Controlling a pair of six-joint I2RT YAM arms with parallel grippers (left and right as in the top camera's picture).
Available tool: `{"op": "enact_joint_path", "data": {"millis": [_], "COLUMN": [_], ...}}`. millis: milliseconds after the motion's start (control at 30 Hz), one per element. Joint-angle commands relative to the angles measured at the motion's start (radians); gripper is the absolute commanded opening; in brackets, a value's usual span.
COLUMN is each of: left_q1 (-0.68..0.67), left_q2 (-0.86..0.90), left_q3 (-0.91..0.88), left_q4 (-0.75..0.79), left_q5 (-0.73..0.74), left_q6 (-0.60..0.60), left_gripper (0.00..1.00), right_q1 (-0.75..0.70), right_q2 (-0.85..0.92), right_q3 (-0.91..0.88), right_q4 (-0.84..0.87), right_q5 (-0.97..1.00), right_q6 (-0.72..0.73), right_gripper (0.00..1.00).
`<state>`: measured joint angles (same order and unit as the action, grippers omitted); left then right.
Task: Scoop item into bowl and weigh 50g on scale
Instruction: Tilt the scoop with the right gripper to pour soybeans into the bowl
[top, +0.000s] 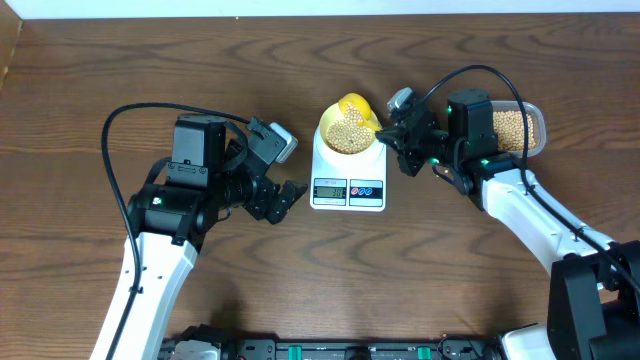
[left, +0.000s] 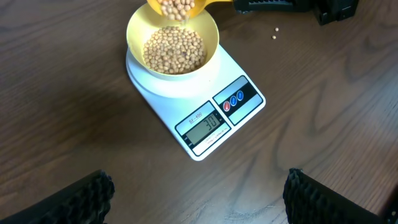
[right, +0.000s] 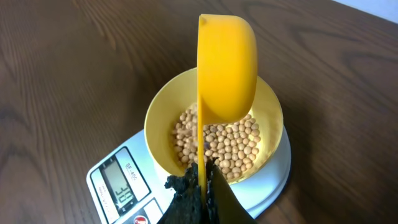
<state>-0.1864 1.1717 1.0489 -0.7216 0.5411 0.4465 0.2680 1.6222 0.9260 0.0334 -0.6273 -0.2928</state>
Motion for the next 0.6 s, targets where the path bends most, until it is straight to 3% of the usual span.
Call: {"op": "enact_joint_path", "data": {"millis": [0,567], "left_q1": [-0.003,-0.003], "left_q2": [0.004,0.004], "left_q3": [-0.005,-0.005], "left_q4": [0.001,0.001], "left_q5": [0.008,0.008], "left_q6": [0.013,0.013], "left_gripper": [0.89,0.89], "right_q1": [0.010,0.011], "right_q2": [0.007,0.007], "right_q3": [0.001,0.001], "right_q4": [0.000,0.000], "right_q5": [0.001,0.053], "right_q6": [-0.057,-0.103], "right_gripper": [0.01,0.01]}}
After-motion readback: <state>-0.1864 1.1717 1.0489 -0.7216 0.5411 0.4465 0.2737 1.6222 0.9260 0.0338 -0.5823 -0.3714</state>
